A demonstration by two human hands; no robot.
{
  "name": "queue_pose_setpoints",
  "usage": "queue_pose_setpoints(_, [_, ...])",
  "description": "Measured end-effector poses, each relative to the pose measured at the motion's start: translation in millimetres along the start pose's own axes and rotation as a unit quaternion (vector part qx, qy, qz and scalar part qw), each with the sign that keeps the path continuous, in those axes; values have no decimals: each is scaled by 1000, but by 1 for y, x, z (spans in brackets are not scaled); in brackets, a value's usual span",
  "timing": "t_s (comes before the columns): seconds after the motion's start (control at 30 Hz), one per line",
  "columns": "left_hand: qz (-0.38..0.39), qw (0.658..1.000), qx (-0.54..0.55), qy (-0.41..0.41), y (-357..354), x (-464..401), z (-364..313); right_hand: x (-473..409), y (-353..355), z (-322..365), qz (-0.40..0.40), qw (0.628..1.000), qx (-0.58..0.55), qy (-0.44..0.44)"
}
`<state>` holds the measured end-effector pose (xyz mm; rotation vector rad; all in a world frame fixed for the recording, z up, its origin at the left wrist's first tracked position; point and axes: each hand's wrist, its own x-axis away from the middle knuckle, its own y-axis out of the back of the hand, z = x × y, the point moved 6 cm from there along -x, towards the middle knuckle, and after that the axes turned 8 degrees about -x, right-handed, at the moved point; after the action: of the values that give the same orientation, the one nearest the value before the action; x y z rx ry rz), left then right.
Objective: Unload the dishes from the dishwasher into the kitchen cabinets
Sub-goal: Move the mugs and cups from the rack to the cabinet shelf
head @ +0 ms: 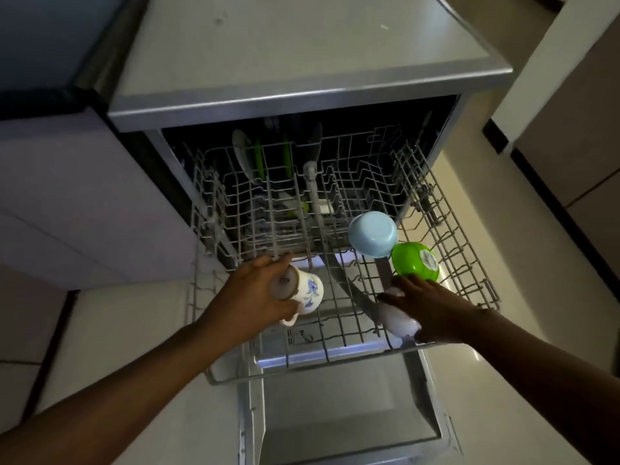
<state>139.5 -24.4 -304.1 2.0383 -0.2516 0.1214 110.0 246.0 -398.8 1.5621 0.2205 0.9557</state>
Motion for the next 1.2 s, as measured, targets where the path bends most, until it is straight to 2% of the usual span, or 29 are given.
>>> queue_pose_setpoints(0.1, [-52, 998, 22, 26, 37, 27, -19, 26, 48, 3, -46, 994, -82, -48])
queue_pose_setpoints(0.17, [-94, 994, 36, 33, 74, 48, -40, 44, 90, 17, -72, 982, -171, -44])
queue_pose_setpoints(0.37, [-186, 981, 43, 30, 215, 121, -90, 90, 246, 91, -177, 944, -277, 33])
queue_pose_setpoints(0.57, [-301, 952, 33, 32, 375, 201, -107, 134, 409, 183, -270, 892, -320, 169])
queue_pose_setpoints(0.7, [-409, 909, 70, 29, 464, 253, -88, 145, 494, 249, -347, 854, -309, 233])
queue_pose_setpoints(0.83, [-453, 887, 88, 4, 529, 292, -51, 124, 547, 313, -357, 835, -323, 267])
queue_pose_setpoints(1.03, [-452, 888, 78, -15, 633, 327, 38, 48, 615, 410, -342, 838, -325, 275])
queue_pose_setpoints(1.2, [-421, 905, 57, -38, 722, 329, 91, 7, 675, 458, -360, 820, -355, 268])
